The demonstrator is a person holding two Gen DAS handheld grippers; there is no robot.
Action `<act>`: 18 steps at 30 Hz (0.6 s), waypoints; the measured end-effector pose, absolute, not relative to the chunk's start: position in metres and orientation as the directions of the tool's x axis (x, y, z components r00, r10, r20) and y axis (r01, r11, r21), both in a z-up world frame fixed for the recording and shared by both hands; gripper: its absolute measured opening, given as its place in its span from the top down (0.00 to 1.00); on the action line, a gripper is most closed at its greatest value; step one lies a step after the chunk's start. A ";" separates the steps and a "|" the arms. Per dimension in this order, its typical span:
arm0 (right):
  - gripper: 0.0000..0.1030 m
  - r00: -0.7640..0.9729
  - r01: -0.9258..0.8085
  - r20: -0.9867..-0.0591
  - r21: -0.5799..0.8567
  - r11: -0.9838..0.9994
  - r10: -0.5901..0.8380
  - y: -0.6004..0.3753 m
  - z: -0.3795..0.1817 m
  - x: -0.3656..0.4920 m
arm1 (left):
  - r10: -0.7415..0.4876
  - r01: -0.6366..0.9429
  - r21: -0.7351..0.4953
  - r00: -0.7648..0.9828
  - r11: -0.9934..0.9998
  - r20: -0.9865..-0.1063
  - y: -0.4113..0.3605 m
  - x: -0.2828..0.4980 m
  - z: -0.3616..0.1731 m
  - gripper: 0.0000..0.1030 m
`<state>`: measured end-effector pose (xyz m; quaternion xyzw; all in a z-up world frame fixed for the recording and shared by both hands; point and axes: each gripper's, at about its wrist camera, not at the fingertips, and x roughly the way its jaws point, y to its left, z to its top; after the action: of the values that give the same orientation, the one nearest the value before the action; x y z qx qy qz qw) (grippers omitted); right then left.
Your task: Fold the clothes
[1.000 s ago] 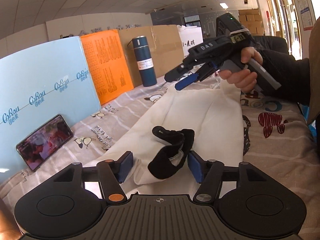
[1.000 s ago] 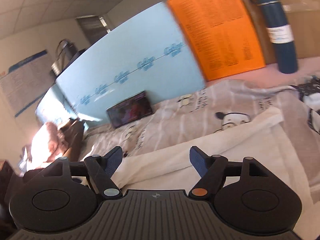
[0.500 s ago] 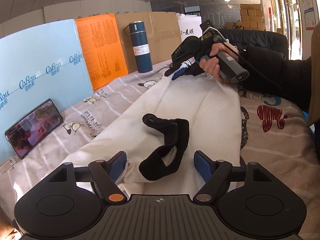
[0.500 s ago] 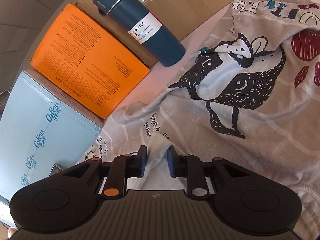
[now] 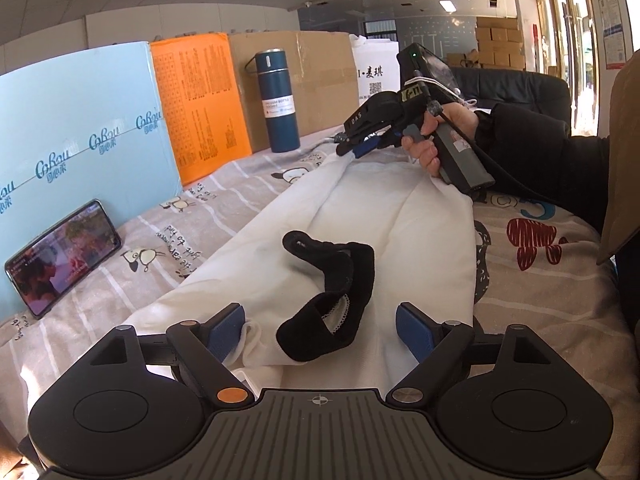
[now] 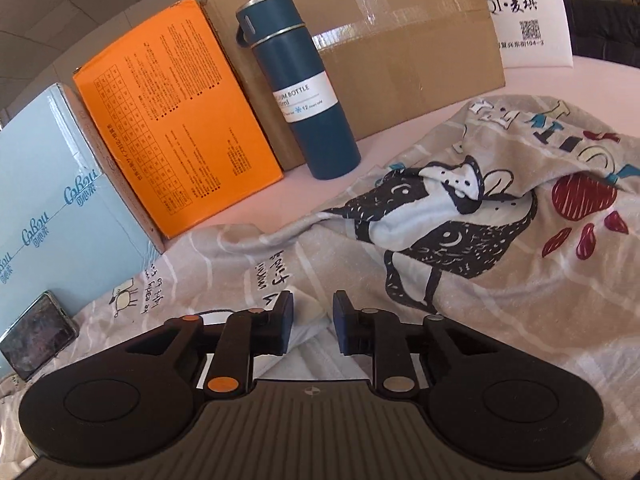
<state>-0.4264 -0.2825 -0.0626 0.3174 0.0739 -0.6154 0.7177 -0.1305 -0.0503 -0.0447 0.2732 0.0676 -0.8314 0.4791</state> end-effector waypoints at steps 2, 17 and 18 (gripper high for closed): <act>0.64 0.238 0.929 -0.510 0.368 0.041 -0.826 -0.284 -0.065 -0.428 | -0.759 0.833 0.150 -0.392 -0.533 -0.520 -0.050 -0.131 -0.045 0.16; 0.05 0.524 0.718 -0.273 0.651 0.246 -0.807 -0.267 -0.040 -0.477 | -0.910 0.931 0.219 -0.202 -0.293 -0.362 -0.021 -0.160 -0.012 0.10; 0.03 0.544 0.694 -0.257 0.673 0.256 -0.798 -0.268 -0.038 -0.483 | -0.918 0.935 0.226 -0.184 -0.274 -0.352 -0.017 -0.170 -0.008 0.10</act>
<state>-0.4828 -0.2682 -0.0378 0.3857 -0.0679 -0.4725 0.7896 -0.1700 -0.0175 -0.0080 0.2131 0.0201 -0.7690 0.6023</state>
